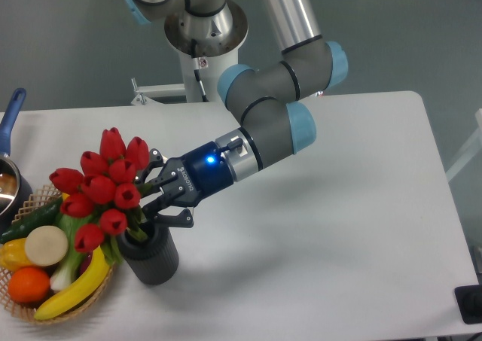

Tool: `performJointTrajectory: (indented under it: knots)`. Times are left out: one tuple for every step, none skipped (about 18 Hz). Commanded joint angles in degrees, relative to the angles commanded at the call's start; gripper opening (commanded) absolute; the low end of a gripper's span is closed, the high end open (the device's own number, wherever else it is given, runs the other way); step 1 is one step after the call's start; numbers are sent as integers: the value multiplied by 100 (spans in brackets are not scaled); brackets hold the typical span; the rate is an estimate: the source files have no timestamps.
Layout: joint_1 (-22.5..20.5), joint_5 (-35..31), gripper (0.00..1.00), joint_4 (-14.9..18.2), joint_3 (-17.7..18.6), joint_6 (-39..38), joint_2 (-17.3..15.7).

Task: Insert the flowers into the vase
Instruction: 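Lower the tulip stems into the gray vase opening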

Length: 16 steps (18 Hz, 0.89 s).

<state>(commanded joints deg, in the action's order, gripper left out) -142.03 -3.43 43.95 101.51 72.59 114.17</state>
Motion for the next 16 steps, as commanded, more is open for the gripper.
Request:
performJointTrajectory:
  knots:
    - [9,0,28,0,0,61,44]
    - [9,-9,28,0,9,123,62]
    - [9,-9,28,0,18,158,79]
    - [9,-9,28,0,52,176,88]
    - [9,-17,28,0,88,202,79]
    - [0,-18,28,-9,166,220,79]
    - [0,-18,28,-9,228,290,79]
    - [0,-18,29,-9,263,447,79]
    - [-9,-18,29,0,290,527,79]
    - [-35,-18,29,-9,308,536,79]
    - [-70,-18,29,-9,316,545,88]
    - [-70,-18,29,-9,308,545,88]
    - [-70,-18,29,-9,308,554,88]
    - [-70,-18,30,-9,308,554,88]
    - [-70,-26,30,-9,308,563,106]
    - [-70,-26,30,-9,299,598,123]
